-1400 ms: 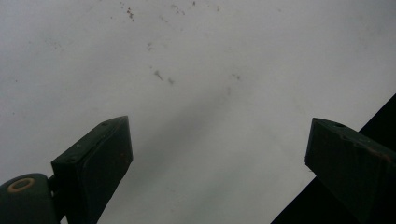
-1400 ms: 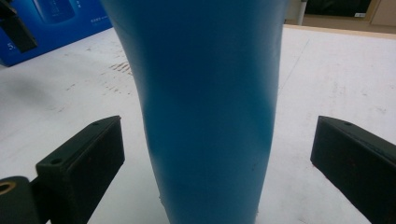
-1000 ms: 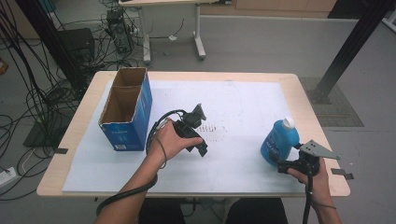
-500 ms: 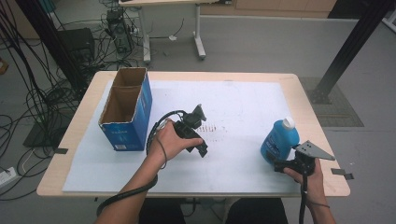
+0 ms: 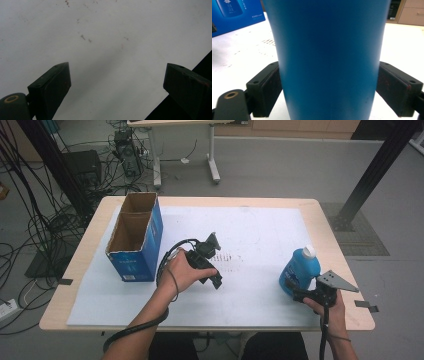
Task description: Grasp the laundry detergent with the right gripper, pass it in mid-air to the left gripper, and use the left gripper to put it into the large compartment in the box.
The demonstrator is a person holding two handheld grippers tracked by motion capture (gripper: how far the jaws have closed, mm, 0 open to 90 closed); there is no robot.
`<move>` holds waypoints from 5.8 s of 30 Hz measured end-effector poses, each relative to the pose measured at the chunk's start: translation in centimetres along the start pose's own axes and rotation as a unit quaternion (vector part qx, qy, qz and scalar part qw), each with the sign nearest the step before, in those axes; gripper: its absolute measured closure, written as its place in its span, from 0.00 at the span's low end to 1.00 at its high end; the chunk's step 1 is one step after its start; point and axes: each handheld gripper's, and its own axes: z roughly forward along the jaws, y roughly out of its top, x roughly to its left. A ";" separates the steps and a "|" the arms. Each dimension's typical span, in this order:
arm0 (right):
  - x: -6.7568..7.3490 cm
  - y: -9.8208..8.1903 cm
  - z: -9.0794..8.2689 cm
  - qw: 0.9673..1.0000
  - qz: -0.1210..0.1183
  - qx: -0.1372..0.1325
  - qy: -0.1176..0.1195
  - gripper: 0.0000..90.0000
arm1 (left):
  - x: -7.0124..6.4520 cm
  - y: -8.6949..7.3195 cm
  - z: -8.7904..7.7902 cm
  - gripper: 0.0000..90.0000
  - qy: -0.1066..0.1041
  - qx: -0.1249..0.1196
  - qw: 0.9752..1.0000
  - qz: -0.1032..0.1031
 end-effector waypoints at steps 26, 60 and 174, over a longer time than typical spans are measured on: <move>0.1 -0.5 0.2 1.000 0.000 -0.012 0.005 0.40 | -0.1 0.2 0.0 0.09 -0.003 0.001 1.000 0.001; 0.3 -0.8 0.2 1.000 -0.013 -0.018 0.001 0.46 | 0.0 0.1 0.0 0.09 -0.001 0.000 1.000 -0.003; -0.2 2.9 0.6 0.996 -0.039 -0.039 0.075 0.47 | -2.2 -0.6 -5.9 0.09 0.023 -0.028 0.997 0.063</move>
